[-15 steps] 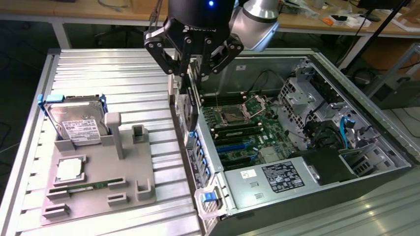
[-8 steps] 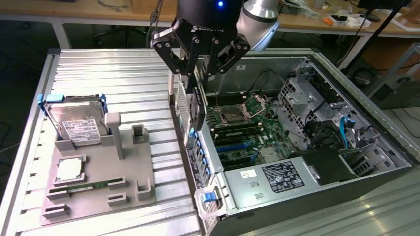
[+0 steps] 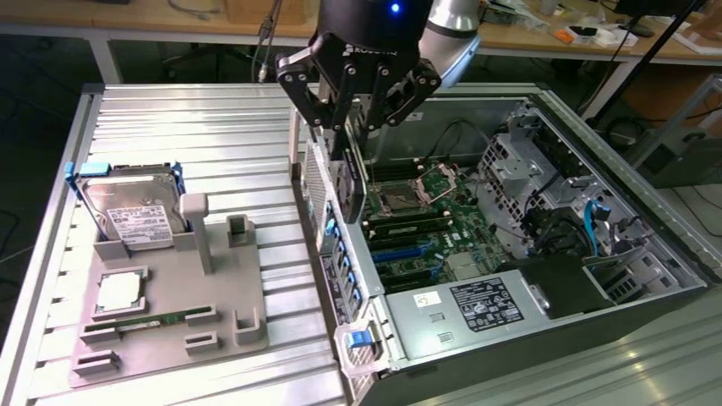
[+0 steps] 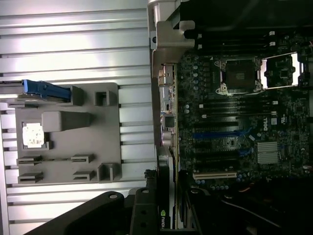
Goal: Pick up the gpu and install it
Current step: 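Pick up the gpu and move the gpu toward the slot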
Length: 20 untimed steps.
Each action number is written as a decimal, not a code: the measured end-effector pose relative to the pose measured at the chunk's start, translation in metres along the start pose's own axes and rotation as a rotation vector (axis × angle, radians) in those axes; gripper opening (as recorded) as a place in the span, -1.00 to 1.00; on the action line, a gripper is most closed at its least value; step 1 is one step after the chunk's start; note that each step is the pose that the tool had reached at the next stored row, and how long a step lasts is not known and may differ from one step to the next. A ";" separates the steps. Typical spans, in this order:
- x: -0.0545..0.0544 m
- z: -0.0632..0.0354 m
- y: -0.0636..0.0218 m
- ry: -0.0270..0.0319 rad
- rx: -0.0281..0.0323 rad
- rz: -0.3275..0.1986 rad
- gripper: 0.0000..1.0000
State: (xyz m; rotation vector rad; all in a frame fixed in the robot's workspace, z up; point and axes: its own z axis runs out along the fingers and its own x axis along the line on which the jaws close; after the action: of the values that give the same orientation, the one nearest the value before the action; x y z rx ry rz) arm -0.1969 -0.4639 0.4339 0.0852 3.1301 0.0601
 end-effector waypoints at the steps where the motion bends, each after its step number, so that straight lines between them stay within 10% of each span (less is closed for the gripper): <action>1: -0.001 0.0000 0.0001 0.0000 0.0000 0.000 -0.47; 20: -0.026 0.0003 0.0014 0.0000 0.0000 0.000 -0.47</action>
State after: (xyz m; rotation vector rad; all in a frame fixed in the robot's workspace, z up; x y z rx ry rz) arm -0.1711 -0.4639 0.4339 0.0852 3.1300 0.0601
